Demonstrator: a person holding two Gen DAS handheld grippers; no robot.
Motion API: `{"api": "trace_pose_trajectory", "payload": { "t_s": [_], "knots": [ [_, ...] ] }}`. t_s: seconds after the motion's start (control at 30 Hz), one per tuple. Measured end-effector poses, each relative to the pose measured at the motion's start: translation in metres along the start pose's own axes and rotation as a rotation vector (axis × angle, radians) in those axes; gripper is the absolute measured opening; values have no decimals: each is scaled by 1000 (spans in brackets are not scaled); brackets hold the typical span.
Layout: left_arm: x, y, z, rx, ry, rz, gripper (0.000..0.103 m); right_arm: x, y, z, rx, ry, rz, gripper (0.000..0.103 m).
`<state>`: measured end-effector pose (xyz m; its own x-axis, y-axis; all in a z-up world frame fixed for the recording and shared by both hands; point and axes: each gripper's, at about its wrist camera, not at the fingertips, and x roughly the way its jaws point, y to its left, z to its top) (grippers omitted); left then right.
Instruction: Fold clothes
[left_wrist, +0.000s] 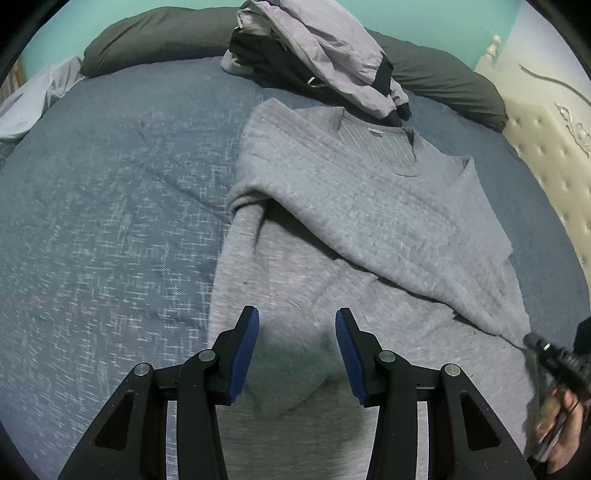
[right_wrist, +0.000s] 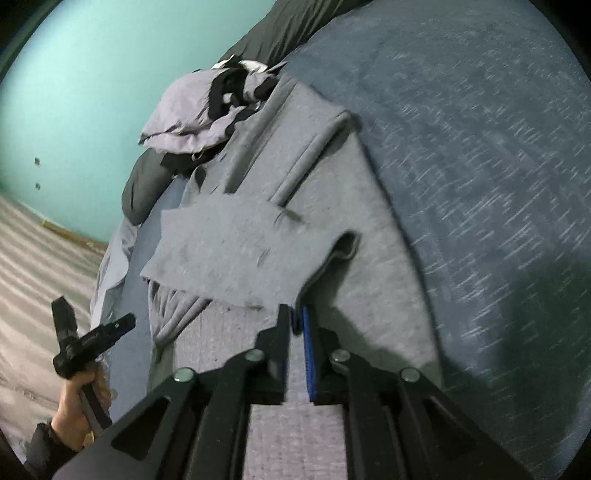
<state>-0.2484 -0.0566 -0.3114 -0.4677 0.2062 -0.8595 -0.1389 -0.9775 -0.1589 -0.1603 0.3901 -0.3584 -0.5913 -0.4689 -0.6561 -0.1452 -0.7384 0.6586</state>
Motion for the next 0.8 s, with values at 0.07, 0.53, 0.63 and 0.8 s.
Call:
{"api": "trace_pose_trajectory", "payload": {
  "t_s": [0.07,0.53,0.63,0.8],
  "knots": [
    [0,3,0,-1,2,5,47,-4,-3,7,14,-28,12,42],
    [40,-17,6,65,38,-29,47,23,-3,25,-13,8,-8,16],
    [50,-27,8,94,42,-40,47,18,10,24,-71,-13,4,6],
    [64,-38,12,127,43,-35,47,-12,36,30,-137,-104,72,6]
  ]
}}
